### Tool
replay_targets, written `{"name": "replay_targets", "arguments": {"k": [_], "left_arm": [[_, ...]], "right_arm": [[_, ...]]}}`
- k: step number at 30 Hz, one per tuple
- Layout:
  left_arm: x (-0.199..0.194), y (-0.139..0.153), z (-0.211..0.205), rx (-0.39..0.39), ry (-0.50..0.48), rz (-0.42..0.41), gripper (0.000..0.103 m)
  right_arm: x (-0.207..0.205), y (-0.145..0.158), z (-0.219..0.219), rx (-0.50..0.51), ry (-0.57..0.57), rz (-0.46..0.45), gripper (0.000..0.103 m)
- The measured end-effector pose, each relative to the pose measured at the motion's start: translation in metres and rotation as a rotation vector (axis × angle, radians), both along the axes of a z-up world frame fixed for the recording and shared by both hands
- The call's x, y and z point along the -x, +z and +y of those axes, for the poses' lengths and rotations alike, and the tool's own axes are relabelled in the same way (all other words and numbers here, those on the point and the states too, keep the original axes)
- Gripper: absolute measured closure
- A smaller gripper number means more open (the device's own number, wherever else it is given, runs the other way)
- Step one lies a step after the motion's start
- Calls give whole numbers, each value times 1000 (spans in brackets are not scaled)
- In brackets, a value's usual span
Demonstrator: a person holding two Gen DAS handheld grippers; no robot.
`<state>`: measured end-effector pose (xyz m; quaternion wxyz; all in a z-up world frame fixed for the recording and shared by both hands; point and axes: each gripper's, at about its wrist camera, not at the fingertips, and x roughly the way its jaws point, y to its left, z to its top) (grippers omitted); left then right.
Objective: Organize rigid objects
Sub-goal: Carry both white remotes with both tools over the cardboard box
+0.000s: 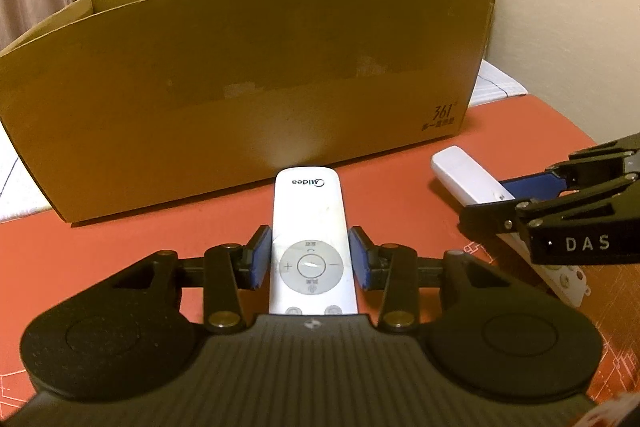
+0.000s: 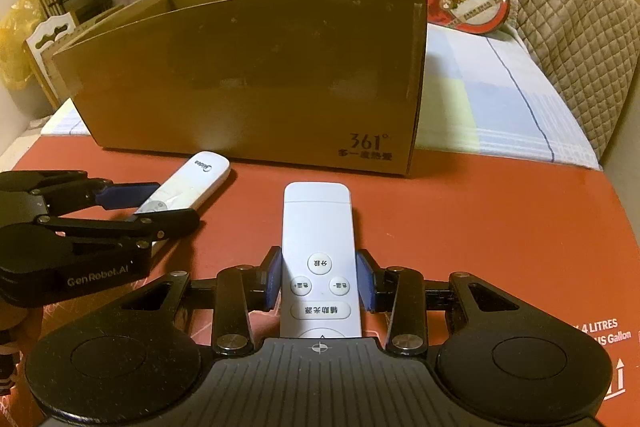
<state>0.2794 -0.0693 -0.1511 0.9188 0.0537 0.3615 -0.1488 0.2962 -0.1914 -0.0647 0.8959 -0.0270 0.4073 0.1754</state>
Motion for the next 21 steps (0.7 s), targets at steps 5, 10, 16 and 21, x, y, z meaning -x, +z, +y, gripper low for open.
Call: {"name": "replay_targets", "arguments": {"k": [5, 10, 16, 21], "left_arm": [[5, 3, -3, -10, 6, 5, 68], [18, 16, -4, -5, -1, -11, 68], [37, 46, 2, 17, -13, -57, 68], [52, 78, 7, 43, -9, -126, 68]], "right_arm": [[1, 1, 1, -12, -10, -16, 68], [9, 14, 0, -42, -27, -63, 68], [26, 33, 2, -94, -32, -106, 68], [41, 52, 0, -143, -48, -157, 68]]}}
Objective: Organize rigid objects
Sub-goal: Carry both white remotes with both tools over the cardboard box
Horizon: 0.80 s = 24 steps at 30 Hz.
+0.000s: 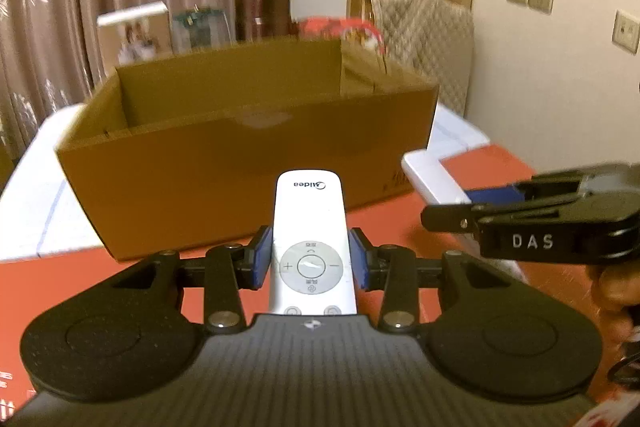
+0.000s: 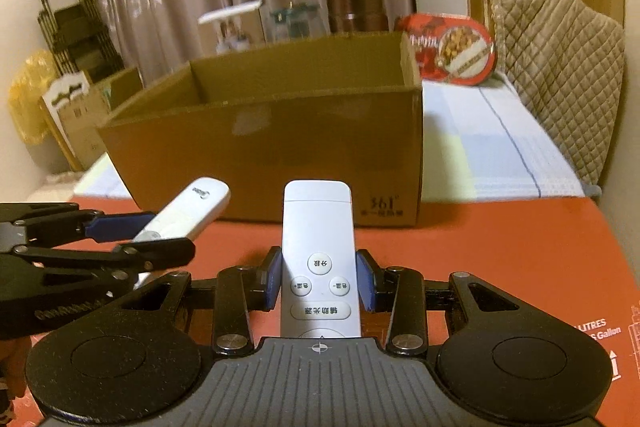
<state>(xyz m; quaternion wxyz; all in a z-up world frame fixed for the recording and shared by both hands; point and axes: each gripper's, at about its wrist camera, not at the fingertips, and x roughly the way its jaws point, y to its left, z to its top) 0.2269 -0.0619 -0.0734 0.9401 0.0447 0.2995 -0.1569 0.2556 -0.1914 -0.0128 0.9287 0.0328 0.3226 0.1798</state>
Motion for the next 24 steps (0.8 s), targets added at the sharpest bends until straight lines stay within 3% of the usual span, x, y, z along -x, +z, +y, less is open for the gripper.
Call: {"name": "replay_targets", "arguments": {"k": [6, 24], "left_arm": [[7, 21, 11, 34, 34, -31, 68], [6, 30, 18, 76, 60, -39, 68]], "right_arm": [[3, 15, -2, -40, -20, -31, 68], [0, 22, 3, -50, -9, -55, 68]]}}
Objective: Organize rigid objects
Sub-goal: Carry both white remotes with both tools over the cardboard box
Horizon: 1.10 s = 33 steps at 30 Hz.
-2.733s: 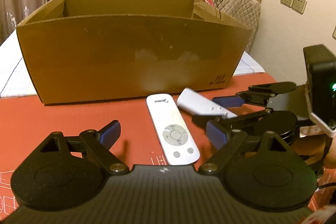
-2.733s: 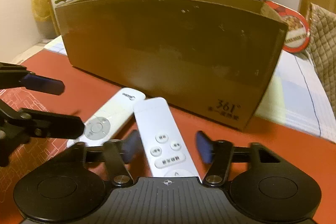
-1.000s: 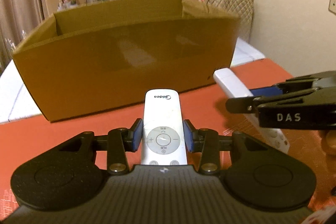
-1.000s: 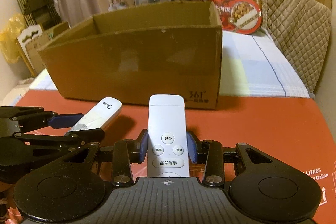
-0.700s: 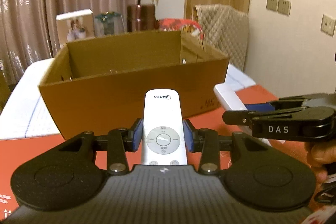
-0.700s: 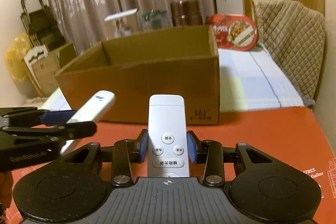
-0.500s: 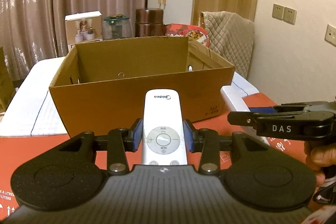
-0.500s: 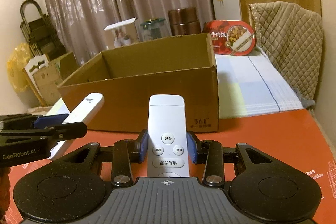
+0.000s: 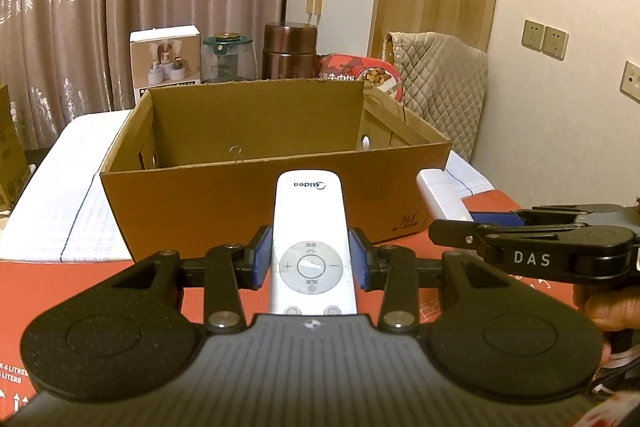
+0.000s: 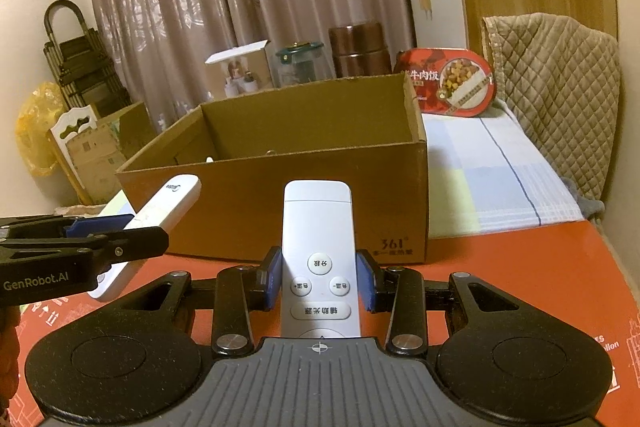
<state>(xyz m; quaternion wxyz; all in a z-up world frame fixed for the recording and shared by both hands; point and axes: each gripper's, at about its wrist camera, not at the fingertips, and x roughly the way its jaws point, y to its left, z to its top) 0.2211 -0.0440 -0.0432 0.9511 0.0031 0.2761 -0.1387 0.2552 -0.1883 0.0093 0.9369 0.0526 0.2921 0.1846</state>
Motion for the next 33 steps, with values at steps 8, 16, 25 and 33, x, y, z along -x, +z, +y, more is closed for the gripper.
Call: {"name": "replay_targets", "arguments": {"k": [8, 16, 25, 33], "left_arm": [[-9, 27, 5, 13, 0, -80, 68], [-44, 52, 16, 22, 30, -138, 68], [-95, 55, 41, 39, 84, -128, 68], [-126, 43, 56, 57, 107, -91, 68]], "right_arm": [[-8, 24, 1, -23, 7, -91, 68], [-34, 47, -1, -94, -17, -118, 68], [-74, 64, -4, -169, -30, -125, 68], [-112, 65, 9, -173, -23, -136, 68]]}}
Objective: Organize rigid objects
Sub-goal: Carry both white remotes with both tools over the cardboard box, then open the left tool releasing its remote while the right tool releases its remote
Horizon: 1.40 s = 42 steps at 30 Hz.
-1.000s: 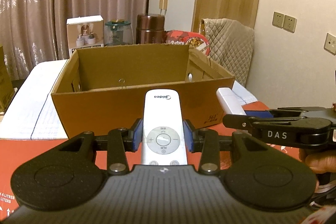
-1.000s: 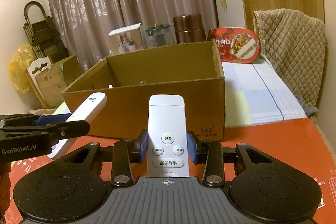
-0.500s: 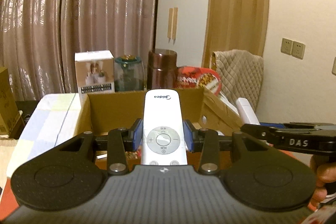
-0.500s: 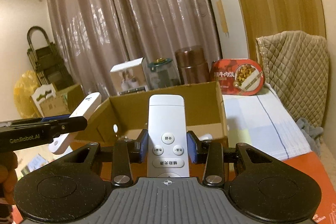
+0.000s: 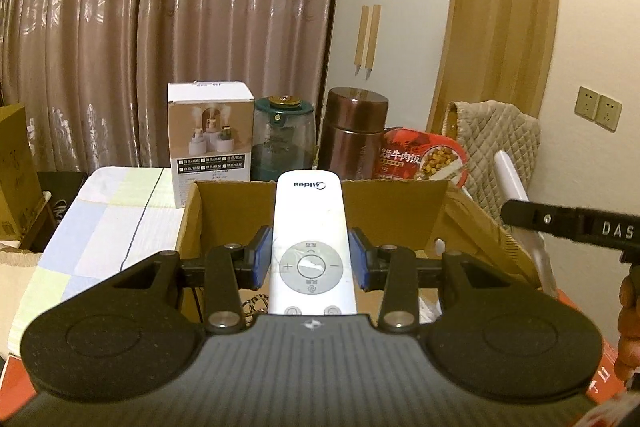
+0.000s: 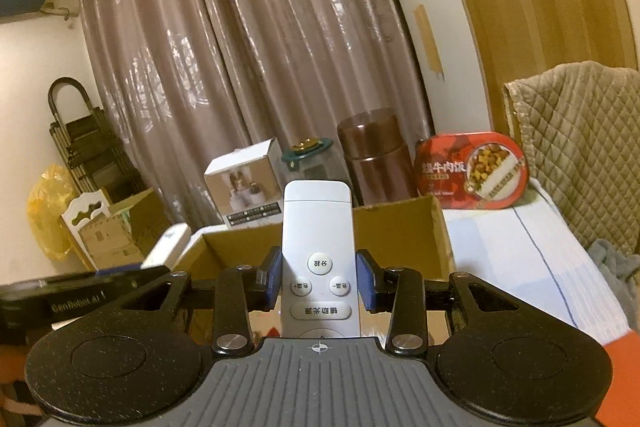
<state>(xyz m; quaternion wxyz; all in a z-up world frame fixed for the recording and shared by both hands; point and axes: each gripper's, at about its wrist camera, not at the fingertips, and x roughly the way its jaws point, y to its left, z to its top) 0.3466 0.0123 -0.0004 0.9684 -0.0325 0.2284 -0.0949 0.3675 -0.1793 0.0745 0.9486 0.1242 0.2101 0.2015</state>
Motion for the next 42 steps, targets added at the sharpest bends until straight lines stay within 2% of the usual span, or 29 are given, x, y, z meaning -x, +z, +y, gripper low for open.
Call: {"name": "replay_targets", "arguments": {"k": [13, 29, 42], "left_arm": [[-19, -22, 3, -7, 4, 66, 68], [-27, -33, 0, -11, -10, 108, 68], [-31, -38, 1, 5, -3, 111, 67]], "right_arm": [[-40, -15, -1, -23, -27, 30, 68], [-44, -22, -3, -30, -33, 47, 68], [-43, -26, 3, -20, -23, 57, 68]]}}
